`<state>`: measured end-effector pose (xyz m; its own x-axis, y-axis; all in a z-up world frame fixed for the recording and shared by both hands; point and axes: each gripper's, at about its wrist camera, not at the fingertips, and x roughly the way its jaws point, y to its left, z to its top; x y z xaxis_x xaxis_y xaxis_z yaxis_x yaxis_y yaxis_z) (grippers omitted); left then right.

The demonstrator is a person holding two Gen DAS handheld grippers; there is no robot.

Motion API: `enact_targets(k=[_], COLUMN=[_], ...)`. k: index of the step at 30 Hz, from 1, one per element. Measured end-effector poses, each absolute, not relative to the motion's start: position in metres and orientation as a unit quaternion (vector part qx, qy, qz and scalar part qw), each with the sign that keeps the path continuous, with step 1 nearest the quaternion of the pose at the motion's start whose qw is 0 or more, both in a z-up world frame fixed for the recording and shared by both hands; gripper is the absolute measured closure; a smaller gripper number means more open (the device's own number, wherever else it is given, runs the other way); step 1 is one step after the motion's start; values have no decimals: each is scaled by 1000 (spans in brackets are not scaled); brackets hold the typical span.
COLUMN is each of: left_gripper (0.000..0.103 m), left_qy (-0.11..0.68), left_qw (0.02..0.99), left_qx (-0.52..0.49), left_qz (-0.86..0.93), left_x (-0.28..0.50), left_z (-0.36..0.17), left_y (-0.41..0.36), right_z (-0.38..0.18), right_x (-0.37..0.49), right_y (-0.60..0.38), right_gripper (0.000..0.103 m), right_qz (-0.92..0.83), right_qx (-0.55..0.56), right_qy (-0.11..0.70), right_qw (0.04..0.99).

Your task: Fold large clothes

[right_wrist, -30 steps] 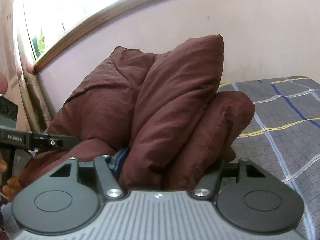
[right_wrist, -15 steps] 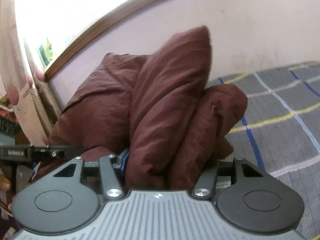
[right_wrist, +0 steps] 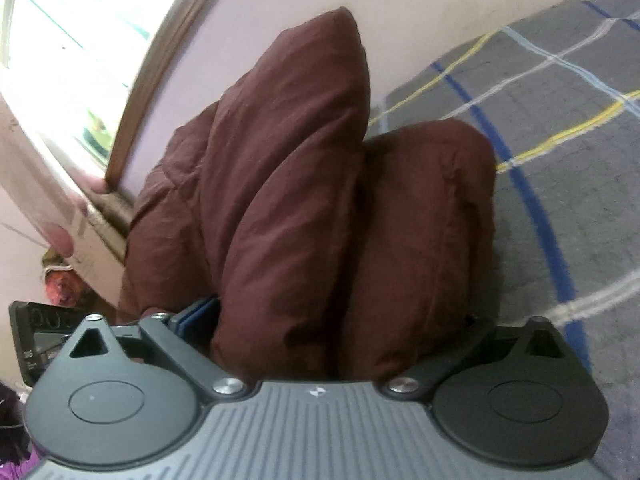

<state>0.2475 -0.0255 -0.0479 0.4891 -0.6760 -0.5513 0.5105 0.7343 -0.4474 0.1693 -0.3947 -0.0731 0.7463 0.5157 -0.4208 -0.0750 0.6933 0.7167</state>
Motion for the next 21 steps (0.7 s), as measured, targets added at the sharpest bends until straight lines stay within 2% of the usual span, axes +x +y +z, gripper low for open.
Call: enact_targets(k=[1,4,8,21], left_gripper=[11,11,11,11], left_qy=[361,339,322,307], left_qw=[861,876,888,905], left_qx=[-107,-89,-72,-63], left_qz=[-342,-331,-321,-288], left_x=[245,235,226,194], left_z=[-45,-33,-21,7], left_y=[-27,-29,-26,16], right_z=[-70,-52,-40,-25], right_x=[169,162,157,152], right_y=[-392,-380,-366,-326], right_gripper=[18,29,32,32], right_qz=[176,184,184,215], right_qx=[349,322,313,323], right_qy=[307,292,282,263], right_qw=[868,882,888,883])
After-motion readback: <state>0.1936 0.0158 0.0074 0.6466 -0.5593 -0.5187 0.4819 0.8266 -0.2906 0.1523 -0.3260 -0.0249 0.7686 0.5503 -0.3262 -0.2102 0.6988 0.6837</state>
